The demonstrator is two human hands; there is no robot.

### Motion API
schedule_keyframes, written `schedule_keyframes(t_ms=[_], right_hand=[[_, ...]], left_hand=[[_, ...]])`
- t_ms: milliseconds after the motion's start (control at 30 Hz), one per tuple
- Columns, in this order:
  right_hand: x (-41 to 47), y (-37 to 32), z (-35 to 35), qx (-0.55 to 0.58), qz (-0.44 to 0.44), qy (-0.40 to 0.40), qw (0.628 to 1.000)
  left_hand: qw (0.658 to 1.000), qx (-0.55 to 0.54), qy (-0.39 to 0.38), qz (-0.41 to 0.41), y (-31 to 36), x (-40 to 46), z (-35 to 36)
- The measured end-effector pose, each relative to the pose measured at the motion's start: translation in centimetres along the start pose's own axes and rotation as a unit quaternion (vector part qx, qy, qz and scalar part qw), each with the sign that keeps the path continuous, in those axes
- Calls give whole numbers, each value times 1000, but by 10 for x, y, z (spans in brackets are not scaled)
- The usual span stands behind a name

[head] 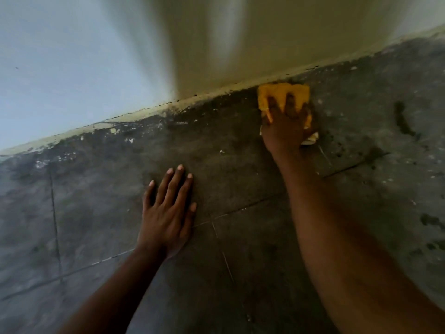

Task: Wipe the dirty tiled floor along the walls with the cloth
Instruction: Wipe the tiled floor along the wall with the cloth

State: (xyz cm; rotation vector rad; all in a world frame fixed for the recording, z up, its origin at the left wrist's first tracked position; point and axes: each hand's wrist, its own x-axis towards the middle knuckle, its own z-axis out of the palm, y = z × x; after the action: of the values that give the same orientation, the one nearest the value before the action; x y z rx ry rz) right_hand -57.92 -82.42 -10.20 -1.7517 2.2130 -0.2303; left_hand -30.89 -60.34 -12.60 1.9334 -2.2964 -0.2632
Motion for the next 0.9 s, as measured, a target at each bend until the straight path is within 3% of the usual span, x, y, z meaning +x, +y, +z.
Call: schedule_keyframes(t_ms=[67,133,267,400,467,600,733,833,900], right_hand=[[-51,20,9,-42,-96,7,994],[-103,56,7,-62,-139,14,988],[-99,111,-15,-86,-38,39,995],[-59,78,-13,-26,81,26,996],[-70,57,-5,-15,61,-8,998],[-171,85,-2,-69,-69,9,995],[-178,153,-26,-81,18,-3,997],[-143,145,-33,-27,100,18,994],[-140,128,-24,0,92,33,995]], left_hand=[[1000,-5,-2,-2,1,-1,-1],[1000,-12,1,-4,4,-1,-2],[1000,-11,14,1,2,3,-4],[1000,-8,18,5,1,0,0],[1000,-3,18,-6,-4,1,2],[1000,-12,11,-13,6,-3,-6],[999,-38,-15,-23,30,-9,-9],[998,-43,-12,41,69,-19,3],[997,-32,-8,76,91,-24,16]])
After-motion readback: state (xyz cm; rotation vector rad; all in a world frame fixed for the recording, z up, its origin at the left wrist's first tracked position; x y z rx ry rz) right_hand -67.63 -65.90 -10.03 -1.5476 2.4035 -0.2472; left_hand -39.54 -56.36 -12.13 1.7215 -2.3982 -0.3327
